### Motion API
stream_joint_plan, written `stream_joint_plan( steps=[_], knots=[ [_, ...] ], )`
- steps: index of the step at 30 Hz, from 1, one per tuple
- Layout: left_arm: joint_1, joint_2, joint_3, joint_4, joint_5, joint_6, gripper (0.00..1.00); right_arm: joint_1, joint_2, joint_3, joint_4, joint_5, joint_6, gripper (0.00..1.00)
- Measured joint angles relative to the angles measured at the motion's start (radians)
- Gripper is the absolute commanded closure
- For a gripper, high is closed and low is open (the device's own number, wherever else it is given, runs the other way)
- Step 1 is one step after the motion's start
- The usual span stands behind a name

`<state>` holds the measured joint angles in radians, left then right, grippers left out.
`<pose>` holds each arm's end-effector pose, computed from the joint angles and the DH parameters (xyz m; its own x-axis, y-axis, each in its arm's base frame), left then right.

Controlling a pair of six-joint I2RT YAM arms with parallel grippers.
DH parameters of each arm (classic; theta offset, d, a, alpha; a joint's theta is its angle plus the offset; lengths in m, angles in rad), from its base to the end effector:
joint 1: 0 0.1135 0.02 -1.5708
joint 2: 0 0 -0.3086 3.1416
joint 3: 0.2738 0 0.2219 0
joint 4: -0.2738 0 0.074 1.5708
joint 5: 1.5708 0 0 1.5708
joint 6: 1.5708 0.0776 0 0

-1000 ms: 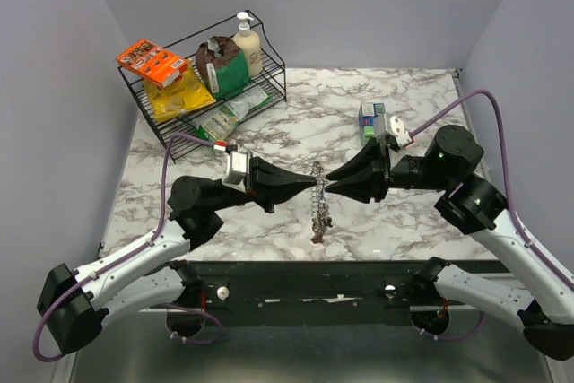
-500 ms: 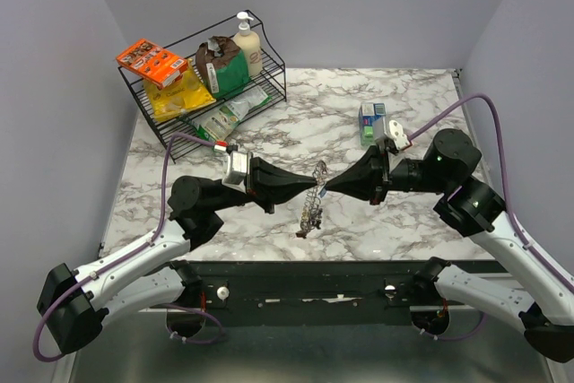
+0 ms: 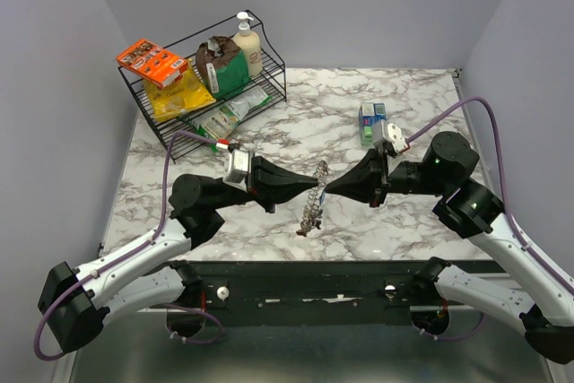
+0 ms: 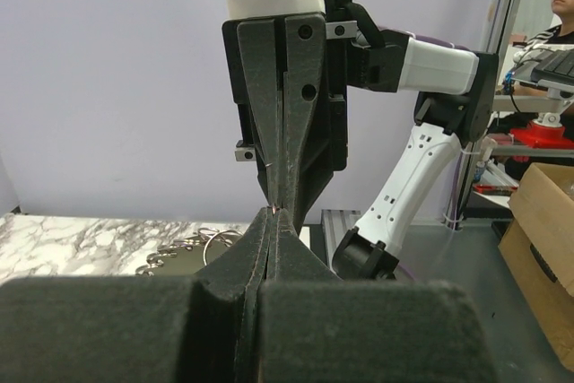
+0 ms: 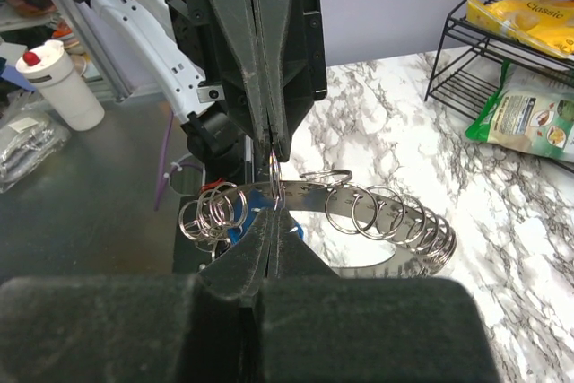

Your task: Put the keys on the keyring

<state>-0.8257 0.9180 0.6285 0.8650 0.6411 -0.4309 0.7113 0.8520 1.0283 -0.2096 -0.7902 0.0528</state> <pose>0.0803 -0.1555 0.4293 -0.0528 -0.4364 -0.8982 0.9985 -0.0084 -0.0546 0.0739 0.1365 0.4380 -0.0778 -0.0180 -0.9968 -0.9946 0.0706 0.0764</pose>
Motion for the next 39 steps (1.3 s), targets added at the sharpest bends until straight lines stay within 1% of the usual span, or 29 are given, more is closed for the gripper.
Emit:
stream_joint_plan(
  steps=[12, 25, 26, 27, 28, 30, 31, 32, 34, 36, 39],
  knots=[
    [0.0, 0.006, 0.004, -0.001, 0.0, -0.005, 1.0, 0.0, 0.0, -0.013, 0.0, -0.001, 0.0, 1.0],
    [0.0, 0.014, 0.035, -0.06, 0.002, 0.006, 1.0, 0.0, 0.0, -0.014, -0.002, 0.0, 0.0, 0.99],
    [0.0, 0.014, 0.035, -0.064, 0.002, 0.008, 1.0, 0.0, 0.0, -0.016, -0.002, 0.0, 0.0, 0.98],
    [0.0, 0.014, 0.035, -0.069, 0.002, 0.011, 1.0, 0.0, 0.0, -0.017, -0.003, 0.0, 0.0, 0.93],
    [0.0, 0.014, 0.035, -0.072, 0.001, 0.012, 1.0, 0.0, 0.0, -0.019, -0.003, 0.001, 0.0, 0.81],
    [0.0, 0.014, 0.035, -0.081, 0.001, 0.016, 1.0, 0.0, 0.0, -0.023, -0.005, 0.011, 0.003, 0.66],
    [0.0, 0.015, 0.035, -0.084, 0.001, 0.016, 1.0, 0.0, 0.0, -0.025, -0.004, 0.019, 0.007, 0.58],
    [0.0, 0.016, 0.035, -0.089, 0.001, 0.016, 1.0, 0.0, 0.001, -0.027, -0.005, 0.026, 0.007, 0.55],
    [0.0, 0.018, 0.031, -0.093, 0.001, 0.016, 1.0, 0.0, 0.001, -0.031, -0.005, 0.038, 0.01, 0.53],
    [0.0, 0.018, 0.024, -0.097, 0.0, 0.018, 1.0, 0.0, 0.001, -0.034, -0.005, 0.044, 0.012, 0.53],
    [0.0, 0.018, 0.012, -0.101, 0.0, 0.02, 1.0, 0.0, 0.007, -0.037, -0.001, 0.045, 0.018, 0.57]
  ],
)
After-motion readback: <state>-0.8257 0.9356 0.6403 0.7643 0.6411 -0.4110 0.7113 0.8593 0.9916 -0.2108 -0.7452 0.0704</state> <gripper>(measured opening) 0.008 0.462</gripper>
